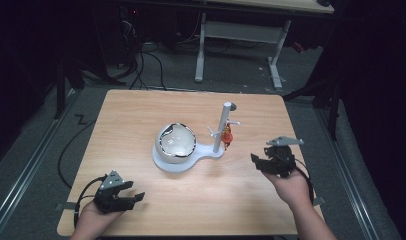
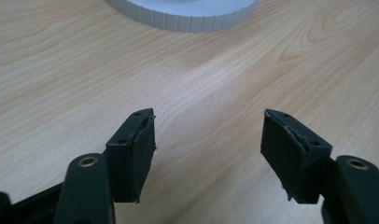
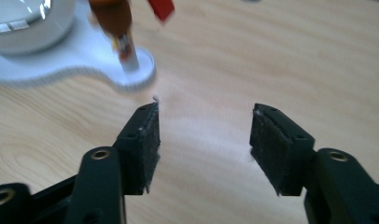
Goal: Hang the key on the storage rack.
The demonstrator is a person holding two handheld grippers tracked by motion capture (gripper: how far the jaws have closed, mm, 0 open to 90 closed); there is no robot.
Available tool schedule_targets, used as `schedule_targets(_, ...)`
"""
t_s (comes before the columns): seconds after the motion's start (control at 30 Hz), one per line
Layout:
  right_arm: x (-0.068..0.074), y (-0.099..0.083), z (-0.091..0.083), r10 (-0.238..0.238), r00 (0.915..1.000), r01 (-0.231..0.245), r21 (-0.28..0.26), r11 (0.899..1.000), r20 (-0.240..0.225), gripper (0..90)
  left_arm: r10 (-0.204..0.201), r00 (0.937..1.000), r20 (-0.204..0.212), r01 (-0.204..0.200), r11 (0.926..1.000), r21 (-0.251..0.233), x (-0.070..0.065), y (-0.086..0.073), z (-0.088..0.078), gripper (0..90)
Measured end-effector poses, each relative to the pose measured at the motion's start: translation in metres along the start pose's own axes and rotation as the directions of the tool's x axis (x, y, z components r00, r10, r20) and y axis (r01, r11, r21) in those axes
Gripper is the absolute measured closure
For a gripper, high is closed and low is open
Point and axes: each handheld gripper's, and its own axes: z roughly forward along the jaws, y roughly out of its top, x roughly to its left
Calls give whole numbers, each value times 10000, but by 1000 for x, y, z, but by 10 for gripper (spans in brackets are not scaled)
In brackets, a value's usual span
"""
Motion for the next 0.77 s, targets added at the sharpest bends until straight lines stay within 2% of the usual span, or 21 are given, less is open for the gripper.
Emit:
schedule_targets(0.07,1,-23,6,264,9996,-264,-95,9996,56,399,-10,10000,47,10,10000,-37,0,3,4,359)
schedule_targets(0.1,2,-45,13,483,9988,-482,-123,9988,110,367,-16,10000,64,16,10000,-47,0,5,7,359)
schedule_targets(0.13,2,-45,13,483,9988,-482,-123,9988,110,367,65,10000,57,-65,10000,-9,1,6,8,359)
schedule_targets(0.17,3,-67,17,610,9977,-605,-159,9980,304,349,56,10000,69,-56,10000,-47,0,7,10,360)
schedule_targets(0.2,3,-67,17,610,9977,-605,-159,9980,304,349,9,9999,110,-8,10000,-79,1,8,11,360)
schedule_targets(0.27,5,-85,20,639,9968,-628,-257,9977,480,315,-7,9999,105,8,10000,-77,1,10,14,360)
schedule_targets(0.33,5,-97,22,522,9974,-516,-133,9986,494,275,-32,10000,54,33,9999,-103,1,11,15,360)
schedule_targets(0.37,5,-100,24,602,9971,-603,-2,9982,470,229,-102,9999,33,103,9998,-152,1,11,16,359)
schedule_targets(0.5,6,-101,29,434,9970,-424,-165,9990,641,215,-112,9999,-64,111,9997,-197,0,10,14,354)
schedule_targets(0.77,5,-95,31,525,9973,-500,-467,9977,523,203,-284,9995,-146,278,9988,-412,3,4,1,352)
